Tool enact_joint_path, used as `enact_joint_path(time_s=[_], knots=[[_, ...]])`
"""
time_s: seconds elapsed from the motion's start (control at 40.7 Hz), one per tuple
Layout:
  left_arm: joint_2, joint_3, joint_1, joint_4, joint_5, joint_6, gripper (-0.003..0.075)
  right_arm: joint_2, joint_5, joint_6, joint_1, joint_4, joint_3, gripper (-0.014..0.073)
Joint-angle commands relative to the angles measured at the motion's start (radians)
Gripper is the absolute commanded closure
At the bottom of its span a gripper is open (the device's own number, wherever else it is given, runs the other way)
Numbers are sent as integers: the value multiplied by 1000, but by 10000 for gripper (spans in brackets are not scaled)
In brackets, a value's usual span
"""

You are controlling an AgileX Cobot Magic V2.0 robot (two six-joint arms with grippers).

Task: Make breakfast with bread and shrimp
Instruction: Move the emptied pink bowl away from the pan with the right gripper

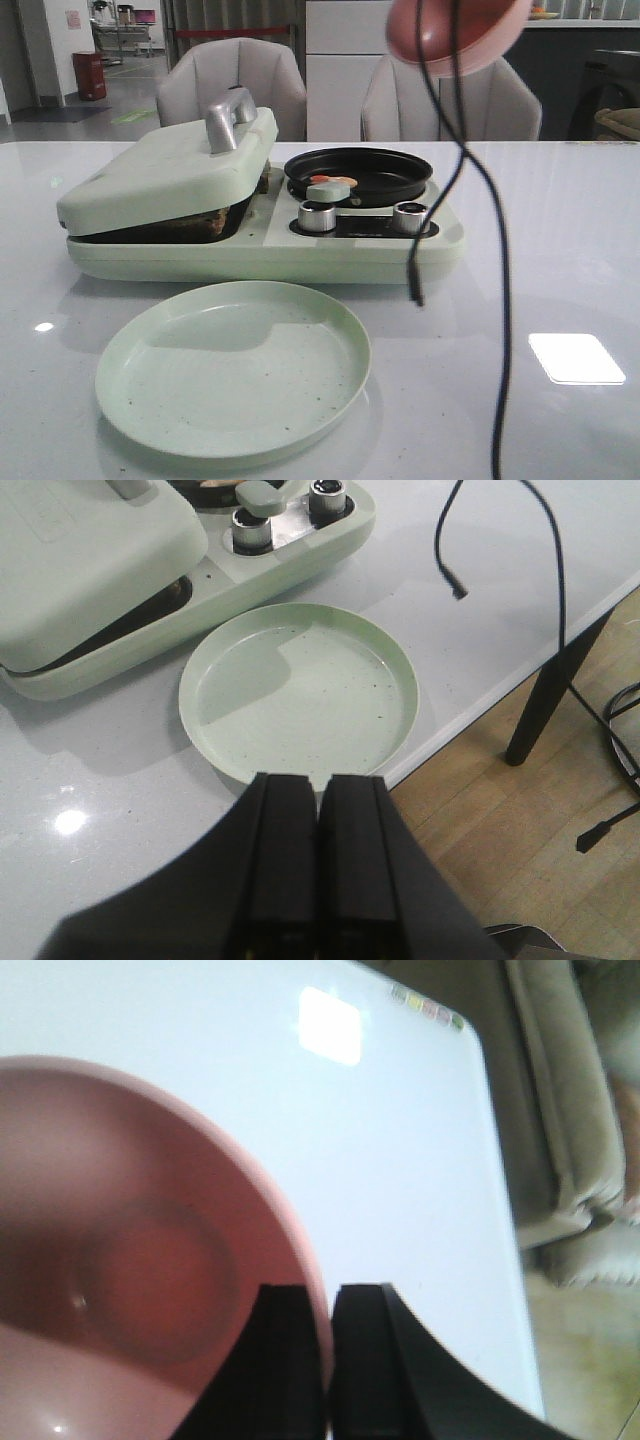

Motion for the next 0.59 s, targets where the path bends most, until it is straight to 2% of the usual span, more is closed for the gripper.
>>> enact_joint_path(time_s=[0.0, 0.172, 0.295, 0.467, 0.565], knots=[[7, -28, -3, -20, -69, -4, 620, -129, 100, -59, -97, 112, 71, 478], [7, -28, -3, -20, -69, -4, 620, -238, 39, -177, -265, 372, 303, 478], [7, -28, -3, -20, -69, -4, 620, -296, -63, -258, -396, 557, 496, 478], [7, -28, -3, -20, -69, -4, 620, -316, -270, -365, -536, 796, 754, 478], [7, -28, -3, -20, -69, -4, 620, -313, -422, -417, -568, 889, 872, 478]])
